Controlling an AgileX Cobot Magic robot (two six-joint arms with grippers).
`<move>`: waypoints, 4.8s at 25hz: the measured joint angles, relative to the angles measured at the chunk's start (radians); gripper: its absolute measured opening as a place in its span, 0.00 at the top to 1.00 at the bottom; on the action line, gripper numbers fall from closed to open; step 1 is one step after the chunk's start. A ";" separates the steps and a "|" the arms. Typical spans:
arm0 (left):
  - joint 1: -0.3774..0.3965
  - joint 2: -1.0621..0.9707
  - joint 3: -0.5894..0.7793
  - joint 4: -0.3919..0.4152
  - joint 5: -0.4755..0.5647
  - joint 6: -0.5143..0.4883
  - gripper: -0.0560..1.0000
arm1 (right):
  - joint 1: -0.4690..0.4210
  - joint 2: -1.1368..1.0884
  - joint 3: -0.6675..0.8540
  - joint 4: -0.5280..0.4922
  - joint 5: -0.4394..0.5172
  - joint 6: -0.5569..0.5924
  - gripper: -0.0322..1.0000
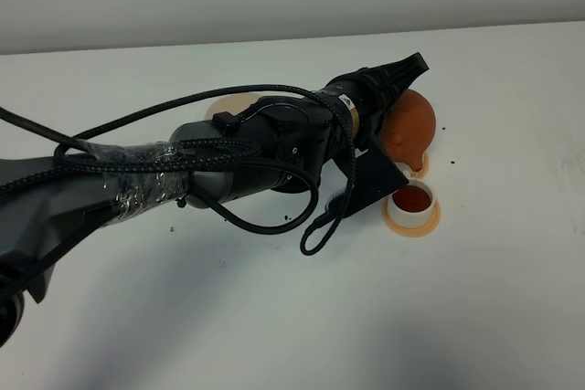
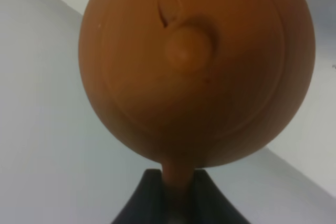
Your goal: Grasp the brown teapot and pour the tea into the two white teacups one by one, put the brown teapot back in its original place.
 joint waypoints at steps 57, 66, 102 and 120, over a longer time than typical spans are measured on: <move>0.010 -0.138 0.000 -1.160 0.641 -0.520 0.83 | 0.000 0.000 0.000 0.000 0.000 0.000 0.73; 0.025 -0.171 0.000 -1.181 0.627 -0.520 0.83 | 0.000 0.000 0.000 0.000 0.000 0.000 0.73; 0.424 0.038 -0.002 -1.215 0.277 -0.782 0.83 | 0.000 0.000 0.000 0.000 0.000 0.000 0.73; 0.449 0.040 -0.080 -1.207 0.290 -0.784 0.83 | 0.000 0.000 0.000 0.000 0.000 0.000 0.73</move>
